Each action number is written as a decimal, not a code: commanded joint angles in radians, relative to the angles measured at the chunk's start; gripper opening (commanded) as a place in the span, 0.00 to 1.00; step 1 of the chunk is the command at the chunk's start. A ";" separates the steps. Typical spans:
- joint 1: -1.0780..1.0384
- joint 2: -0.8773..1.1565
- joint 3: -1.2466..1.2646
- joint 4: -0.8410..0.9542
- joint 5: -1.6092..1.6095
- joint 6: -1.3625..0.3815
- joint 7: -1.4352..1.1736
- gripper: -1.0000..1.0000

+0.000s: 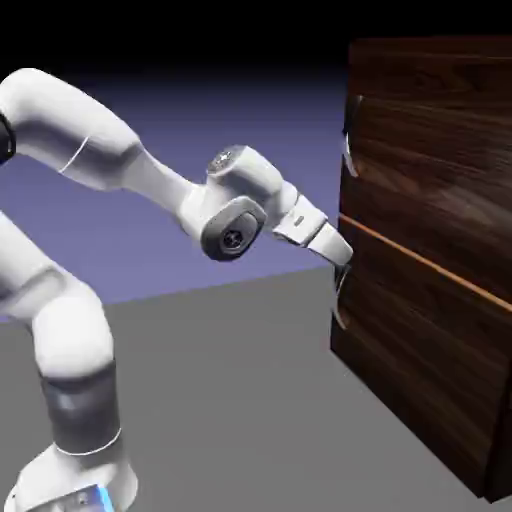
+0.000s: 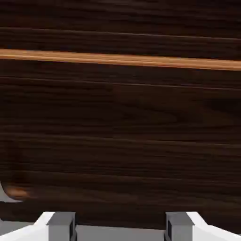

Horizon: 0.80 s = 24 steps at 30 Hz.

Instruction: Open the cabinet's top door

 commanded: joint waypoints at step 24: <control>-0.498 -0.257 0.536 0.290 1.044 -0.034 -0.569 0.50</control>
